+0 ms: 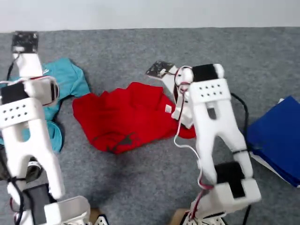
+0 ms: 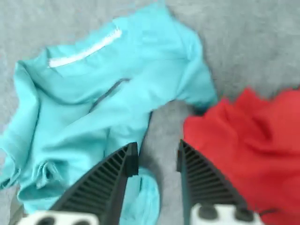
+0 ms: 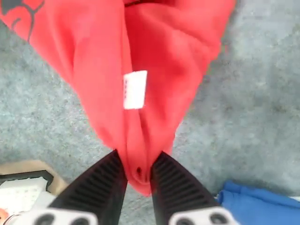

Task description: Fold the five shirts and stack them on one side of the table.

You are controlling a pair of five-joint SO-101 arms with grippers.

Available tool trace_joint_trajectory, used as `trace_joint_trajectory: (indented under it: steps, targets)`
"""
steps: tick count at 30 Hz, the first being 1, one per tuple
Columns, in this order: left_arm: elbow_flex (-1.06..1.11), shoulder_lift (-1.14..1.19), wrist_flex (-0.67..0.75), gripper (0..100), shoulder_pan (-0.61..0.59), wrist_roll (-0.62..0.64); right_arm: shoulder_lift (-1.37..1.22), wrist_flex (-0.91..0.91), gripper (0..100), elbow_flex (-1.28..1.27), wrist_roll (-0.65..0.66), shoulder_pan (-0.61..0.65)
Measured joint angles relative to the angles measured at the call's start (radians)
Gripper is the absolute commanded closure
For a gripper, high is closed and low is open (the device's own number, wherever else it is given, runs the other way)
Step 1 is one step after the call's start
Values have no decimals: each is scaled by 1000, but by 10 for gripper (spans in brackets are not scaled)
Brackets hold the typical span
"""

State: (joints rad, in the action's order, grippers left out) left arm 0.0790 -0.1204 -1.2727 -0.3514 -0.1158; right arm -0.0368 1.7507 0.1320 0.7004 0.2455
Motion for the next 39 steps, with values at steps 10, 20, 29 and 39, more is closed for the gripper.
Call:
trace_joint_trajectory:
  steps: [10, 20, 29, 39]
  targets:
    - [-255, 324, -20, 829, 255, 6, 370, 3, 988, -396, 8, -3]
    - [-720, 806, -232, 745, 445, 6, 539, 3, 988, -640, 11, -3]
    - [-1188, 1221, -437, 788, 476, 6, 539, -6, 988, -646, 11, -3]
    - [-1369, 1278, -459, 998, 482, 8, 539, -15, 988, -646, 11, -38]
